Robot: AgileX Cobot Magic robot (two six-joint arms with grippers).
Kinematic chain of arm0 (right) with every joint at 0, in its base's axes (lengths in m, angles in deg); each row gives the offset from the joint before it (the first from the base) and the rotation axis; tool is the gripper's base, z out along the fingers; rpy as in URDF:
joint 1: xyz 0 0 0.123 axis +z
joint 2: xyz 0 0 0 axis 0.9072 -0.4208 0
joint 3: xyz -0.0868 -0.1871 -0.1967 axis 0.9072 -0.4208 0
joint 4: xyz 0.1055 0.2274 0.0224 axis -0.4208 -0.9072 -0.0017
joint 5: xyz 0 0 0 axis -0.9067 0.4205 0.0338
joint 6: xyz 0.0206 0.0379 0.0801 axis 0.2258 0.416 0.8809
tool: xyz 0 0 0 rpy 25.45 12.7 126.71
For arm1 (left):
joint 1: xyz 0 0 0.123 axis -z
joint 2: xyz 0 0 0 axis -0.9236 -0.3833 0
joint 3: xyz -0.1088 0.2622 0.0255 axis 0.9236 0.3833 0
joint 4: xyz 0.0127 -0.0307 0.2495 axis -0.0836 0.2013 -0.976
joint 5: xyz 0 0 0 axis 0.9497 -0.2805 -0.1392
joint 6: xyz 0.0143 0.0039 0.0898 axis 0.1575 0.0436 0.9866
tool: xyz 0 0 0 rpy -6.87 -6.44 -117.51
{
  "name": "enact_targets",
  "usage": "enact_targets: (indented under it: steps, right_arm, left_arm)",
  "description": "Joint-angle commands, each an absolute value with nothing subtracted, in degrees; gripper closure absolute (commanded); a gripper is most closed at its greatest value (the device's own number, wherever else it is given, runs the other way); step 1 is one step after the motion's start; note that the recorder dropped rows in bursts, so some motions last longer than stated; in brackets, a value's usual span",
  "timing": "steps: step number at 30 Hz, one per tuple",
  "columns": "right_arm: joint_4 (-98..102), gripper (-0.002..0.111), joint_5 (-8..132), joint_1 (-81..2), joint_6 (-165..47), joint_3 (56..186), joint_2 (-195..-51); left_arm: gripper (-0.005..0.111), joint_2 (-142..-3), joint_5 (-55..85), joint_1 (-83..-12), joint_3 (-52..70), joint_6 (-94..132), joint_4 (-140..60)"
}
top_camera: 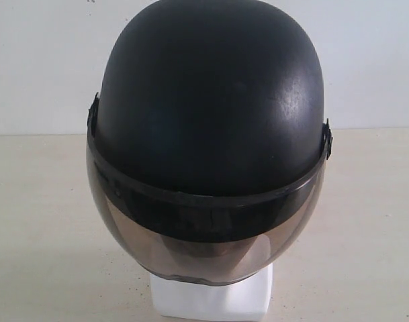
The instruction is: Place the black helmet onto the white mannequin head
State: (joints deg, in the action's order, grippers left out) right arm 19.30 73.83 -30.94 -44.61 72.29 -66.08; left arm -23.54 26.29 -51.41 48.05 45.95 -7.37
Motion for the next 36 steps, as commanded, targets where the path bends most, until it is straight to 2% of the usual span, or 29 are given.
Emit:
enact_targets:
  steps: [1, 7, 10, 18, 21, 31, 36]
  right_arm:
    - [19.05, 0.108, 73.70, -31.21, -44.61, 72.17, -65.90]
    - [19.05, 0.108, 73.72, -31.75, -44.61, 72.17, -65.31]
    - [19.16, 0.108, 73.56, -35.24, -45.27, 72.17, -63.89]
    - [9.81, 0.108, 73.49, -58.24, -44.86, 69.61, -57.18]
    - [9.27, 0.108, 73.59, -63.55, -45.41, 69.06, -57.43]
    - [9.27, 0.108, 83.17, -64.53, -51.04, 68.70, -54.65]
    - [8.81, 0.108, 83.01, -64.53, -51.10, 62.96, -51.44]
  left_arm:
    - [0.102, -23.06, 25.36, -51.57, 48.25, 45.62, -7.39]
    - [0.102, -23.06, 25.36, -51.57, 48.25, 45.62, -7.39]
    - [0.102, -23.06, 25.36, -51.57, 48.25, 45.62, -7.39]
    - [0.102, -23.06, 25.21, -51.57, 48.25, 45.62, -7.39]
    - [0.102, -23.06, 25.21, -51.57, 48.25, 45.62, -7.39]
    - [0.102, -23.06, 25.21, -51.57, 48.25, 45.62, -7.39]
    - [0.102, -23.06, 25.21, -51.57, 48.25, 45.62, -7.39]
